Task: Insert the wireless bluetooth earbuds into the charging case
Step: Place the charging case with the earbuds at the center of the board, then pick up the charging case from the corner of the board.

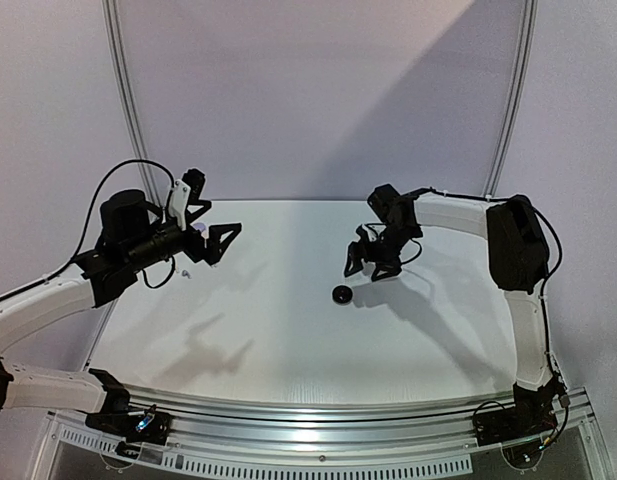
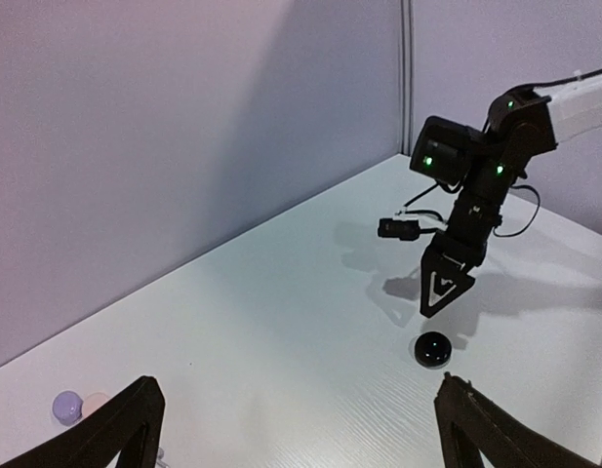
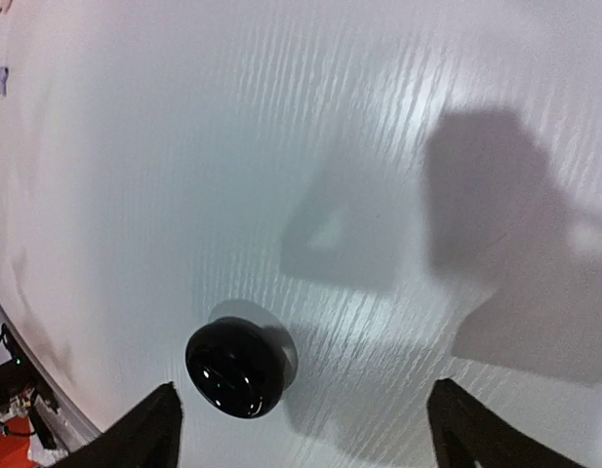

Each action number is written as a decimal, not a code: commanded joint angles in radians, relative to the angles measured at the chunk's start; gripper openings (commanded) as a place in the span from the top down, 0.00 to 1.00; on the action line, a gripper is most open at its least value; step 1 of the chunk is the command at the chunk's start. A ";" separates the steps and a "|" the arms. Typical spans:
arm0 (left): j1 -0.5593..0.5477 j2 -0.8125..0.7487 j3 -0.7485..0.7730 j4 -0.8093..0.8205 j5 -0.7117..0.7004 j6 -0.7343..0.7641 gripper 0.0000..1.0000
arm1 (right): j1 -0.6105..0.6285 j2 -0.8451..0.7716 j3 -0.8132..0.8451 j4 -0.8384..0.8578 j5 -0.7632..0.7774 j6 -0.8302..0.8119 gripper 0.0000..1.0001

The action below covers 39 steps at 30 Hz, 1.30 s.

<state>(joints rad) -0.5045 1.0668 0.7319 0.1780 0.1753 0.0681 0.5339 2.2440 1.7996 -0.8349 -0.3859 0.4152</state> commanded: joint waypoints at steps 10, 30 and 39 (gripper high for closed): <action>0.206 0.675 0.797 -0.952 0.084 0.381 0.01 | -0.006 -0.216 0.012 0.266 0.208 -0.128 0.01; 0.405 1.481 1.664 -1.127 0.062 0.631 0.05 | -0.006 -0.178 0.084 0.267 0.113 -0.205 0.01; 0.437 1.517 1.627 -1.130 0.104 0.645 0.16 | -0.006 -0.113 0.185 0.228 0.117 -0.270 0.01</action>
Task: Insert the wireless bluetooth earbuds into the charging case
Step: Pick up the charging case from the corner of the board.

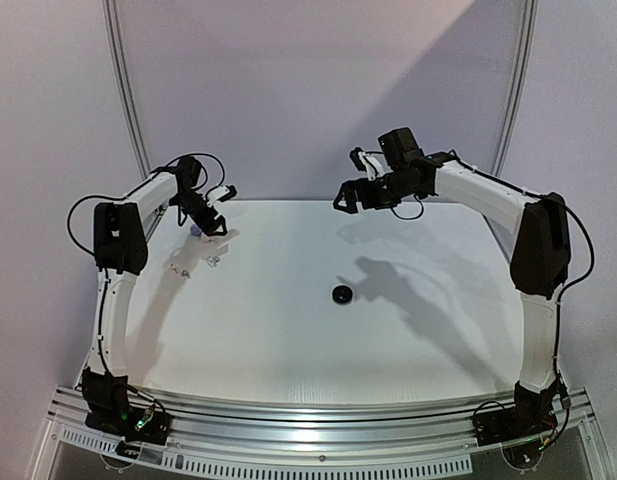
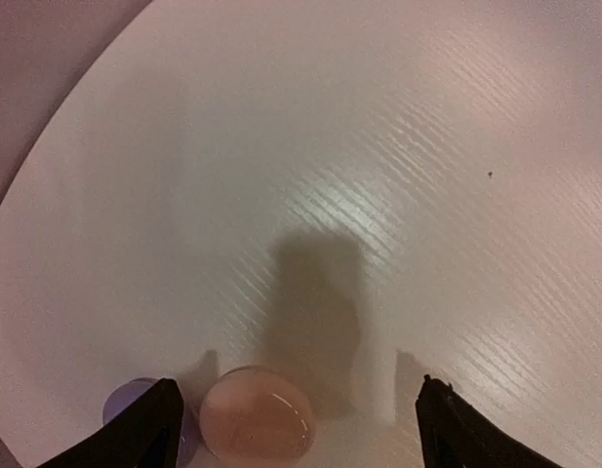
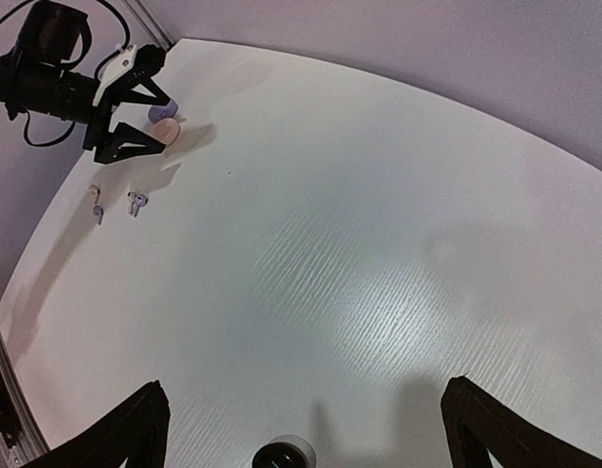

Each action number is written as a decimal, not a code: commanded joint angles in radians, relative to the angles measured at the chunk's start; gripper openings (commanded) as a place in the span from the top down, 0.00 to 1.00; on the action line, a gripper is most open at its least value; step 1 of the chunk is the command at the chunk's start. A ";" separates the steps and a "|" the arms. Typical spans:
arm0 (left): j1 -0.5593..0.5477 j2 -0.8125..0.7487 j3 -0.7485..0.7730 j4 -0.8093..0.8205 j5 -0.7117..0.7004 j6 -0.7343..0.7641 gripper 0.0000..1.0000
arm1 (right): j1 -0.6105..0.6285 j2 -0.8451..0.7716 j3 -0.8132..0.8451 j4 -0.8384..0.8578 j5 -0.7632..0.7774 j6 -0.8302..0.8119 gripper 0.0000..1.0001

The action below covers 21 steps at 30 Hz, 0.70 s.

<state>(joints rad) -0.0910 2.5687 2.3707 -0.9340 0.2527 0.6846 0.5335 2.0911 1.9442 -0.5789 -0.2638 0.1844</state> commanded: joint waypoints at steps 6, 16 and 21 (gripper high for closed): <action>0.026 0.017 -0.077 -0.022 0.068 0.054 0.20 | -0.005 0.063 0.071 -0.053 0.005 -0.040 0.01; 0.045 0.038 -0.080 0.000 0.071 0.052 0.20 | -0.005 0.056 0.078 -0.066 0.009 -0.043 0.01; 0.058 0.037 -0.078 0.024 0.057 0.056 0.19 | -0.005 0.063 0.096 -0.057 -0.001 -0.046 0.01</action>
<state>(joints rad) -0.0521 2.5759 2.3074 -0.9249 0.3092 0.7315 0.5335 2.1330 2.0003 -0.6323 -0.2642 0.1509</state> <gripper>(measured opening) 0.802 0.988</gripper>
